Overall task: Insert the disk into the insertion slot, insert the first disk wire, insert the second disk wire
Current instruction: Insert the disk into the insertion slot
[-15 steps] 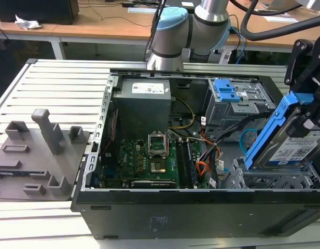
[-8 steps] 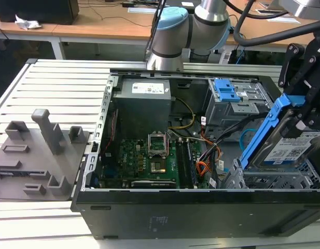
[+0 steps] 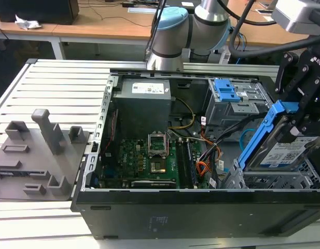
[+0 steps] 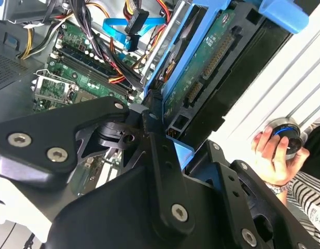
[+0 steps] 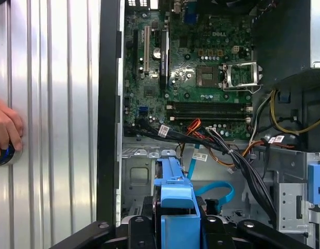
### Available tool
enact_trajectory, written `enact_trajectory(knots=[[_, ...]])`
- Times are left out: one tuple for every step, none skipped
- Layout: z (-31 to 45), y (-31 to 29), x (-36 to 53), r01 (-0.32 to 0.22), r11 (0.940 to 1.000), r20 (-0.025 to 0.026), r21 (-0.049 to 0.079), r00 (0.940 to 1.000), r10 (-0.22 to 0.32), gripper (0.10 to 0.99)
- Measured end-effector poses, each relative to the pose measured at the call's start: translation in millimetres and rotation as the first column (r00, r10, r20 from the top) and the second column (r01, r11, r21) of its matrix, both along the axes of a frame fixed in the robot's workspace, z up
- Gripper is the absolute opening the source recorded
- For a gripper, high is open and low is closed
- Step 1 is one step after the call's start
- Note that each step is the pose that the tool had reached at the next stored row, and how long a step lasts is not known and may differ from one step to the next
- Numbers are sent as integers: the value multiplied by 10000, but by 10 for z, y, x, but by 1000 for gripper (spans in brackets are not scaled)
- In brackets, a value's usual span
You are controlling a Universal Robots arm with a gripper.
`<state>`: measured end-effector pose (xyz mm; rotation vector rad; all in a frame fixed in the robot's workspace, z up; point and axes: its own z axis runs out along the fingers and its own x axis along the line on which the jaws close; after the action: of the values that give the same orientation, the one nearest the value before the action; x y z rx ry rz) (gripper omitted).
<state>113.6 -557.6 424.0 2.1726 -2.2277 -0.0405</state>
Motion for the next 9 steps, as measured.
enact_trajectory(knots=[[-21, 0, 0, 0, 10000, 0, 0, 10000, 0, 365], [-39, 0, 0, 0, 10000, -1, -1, 10000, 0, 365], [-72, 0, 0, 1, 10000, -1, -2, 10000, -1, 365], [-105, 0, 0, 0, 10000, -2, 1, 10000, 0, 365], [-121, 0, 0, 1, 10000, -2, 0, 10000, -1, 365], [-136, 1, 0, 0, 10000, -2, 0, 10000, 0, 365], [-158, 0, 0, 1, 10000, -2, -1, 10000, -1, 365], [-170, 0, 0, 1, 10000, -2, -2, 10000, -1, 365], [-179, 0, 0, 1, 10000, -2, -2, 10000, -1, 365]])
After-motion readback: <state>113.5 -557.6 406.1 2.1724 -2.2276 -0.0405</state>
